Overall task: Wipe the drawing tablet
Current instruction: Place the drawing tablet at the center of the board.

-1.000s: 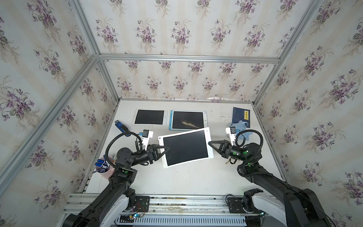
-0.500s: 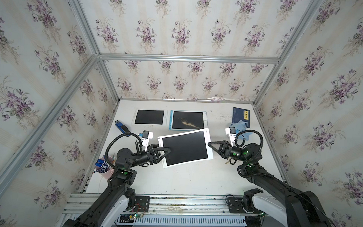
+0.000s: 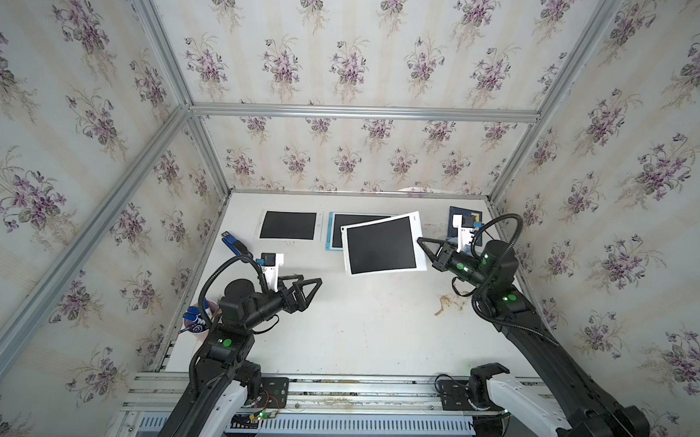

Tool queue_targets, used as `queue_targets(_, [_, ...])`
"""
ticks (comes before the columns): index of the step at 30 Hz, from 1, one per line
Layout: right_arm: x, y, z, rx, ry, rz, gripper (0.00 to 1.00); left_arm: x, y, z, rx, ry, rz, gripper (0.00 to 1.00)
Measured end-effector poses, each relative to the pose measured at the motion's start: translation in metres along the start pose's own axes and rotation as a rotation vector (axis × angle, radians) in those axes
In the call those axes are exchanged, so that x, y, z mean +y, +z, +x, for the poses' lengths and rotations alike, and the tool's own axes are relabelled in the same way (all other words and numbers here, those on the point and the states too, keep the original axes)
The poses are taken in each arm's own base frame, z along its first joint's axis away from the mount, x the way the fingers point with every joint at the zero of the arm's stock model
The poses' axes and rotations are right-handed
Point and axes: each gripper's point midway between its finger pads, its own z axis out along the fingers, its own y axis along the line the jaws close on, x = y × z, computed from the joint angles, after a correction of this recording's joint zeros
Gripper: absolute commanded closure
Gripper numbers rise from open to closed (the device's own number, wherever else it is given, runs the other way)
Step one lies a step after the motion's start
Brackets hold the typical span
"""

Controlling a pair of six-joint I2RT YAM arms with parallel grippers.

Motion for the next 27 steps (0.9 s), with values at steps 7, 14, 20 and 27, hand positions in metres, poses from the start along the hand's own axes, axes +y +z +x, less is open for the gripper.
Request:
queue_targets(7, [-0.062,0.035,0.070,0.178,0.358,0.049,1.00,-0.005,-0.013,-0.011,-0.051,0.021,-0.040,0.00])
queue_targets(14, [-0.063,0.068,0.087,0.169,0.550,-0.009,1.00,-0.006,-0.028,-0.016,-0.095,0.036,-0.084,0.00])
queue_targets(20, [-0.042,0.114,0.118,0.190,0.640,0.009,1.00,0.002,-0.033,-0.017,-0.081,0.017,-0.159,0.00])
queue_targets(27, [-0.009,0.181,0.158,0.206,0.640,0.025,1.00,0.003,-0.036,-0.015,-0.073,0.017,-0.173,0.00])
